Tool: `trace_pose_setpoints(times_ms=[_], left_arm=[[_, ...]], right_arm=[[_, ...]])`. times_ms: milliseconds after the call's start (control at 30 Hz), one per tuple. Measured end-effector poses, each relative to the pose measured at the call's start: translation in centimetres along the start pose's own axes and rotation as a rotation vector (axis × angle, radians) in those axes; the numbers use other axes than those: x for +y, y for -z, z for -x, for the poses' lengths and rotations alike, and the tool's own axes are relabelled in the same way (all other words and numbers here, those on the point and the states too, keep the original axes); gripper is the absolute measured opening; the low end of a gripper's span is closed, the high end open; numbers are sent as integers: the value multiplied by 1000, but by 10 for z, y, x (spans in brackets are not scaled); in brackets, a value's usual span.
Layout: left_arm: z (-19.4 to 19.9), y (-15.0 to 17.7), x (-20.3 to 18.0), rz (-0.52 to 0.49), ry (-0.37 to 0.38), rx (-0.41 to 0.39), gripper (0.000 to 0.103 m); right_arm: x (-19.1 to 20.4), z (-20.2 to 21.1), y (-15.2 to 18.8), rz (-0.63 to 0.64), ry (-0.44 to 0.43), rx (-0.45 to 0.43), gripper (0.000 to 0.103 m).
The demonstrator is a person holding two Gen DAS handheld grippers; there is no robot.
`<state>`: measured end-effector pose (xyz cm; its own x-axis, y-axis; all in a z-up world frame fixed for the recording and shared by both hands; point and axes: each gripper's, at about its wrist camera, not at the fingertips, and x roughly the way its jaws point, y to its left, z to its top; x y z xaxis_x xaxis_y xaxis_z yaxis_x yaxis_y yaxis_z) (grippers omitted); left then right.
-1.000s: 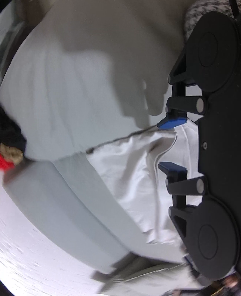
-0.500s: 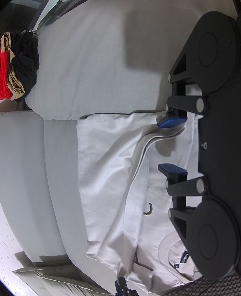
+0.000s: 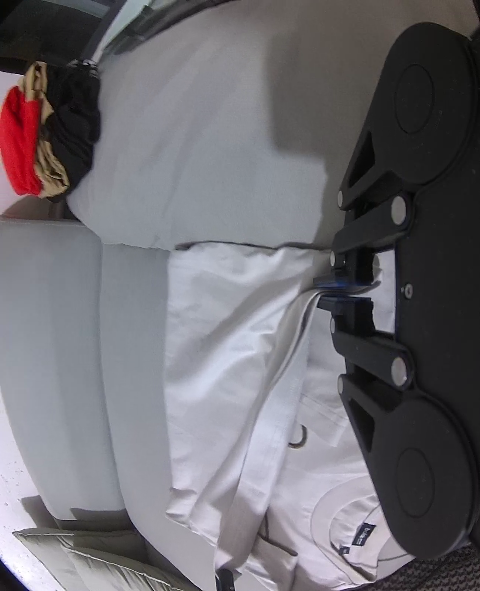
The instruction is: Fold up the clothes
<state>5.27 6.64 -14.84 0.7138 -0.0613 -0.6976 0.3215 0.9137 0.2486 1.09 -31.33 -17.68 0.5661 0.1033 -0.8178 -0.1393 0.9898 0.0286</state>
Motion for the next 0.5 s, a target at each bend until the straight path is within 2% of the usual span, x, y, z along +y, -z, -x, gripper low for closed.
trace_pose_setpoints(times_ms=[233,300,500], left_arm=[[47,1,12,44,-69,-161,4],[58,10,9,54,-71,-160,4],[52,36,-8,92,-78,-32,4]], right_arm=[[0,35,-14,54,74,-75,3],[2,46,-10,69,85,-84,3],[13,48,21,96,94,-43,3]])
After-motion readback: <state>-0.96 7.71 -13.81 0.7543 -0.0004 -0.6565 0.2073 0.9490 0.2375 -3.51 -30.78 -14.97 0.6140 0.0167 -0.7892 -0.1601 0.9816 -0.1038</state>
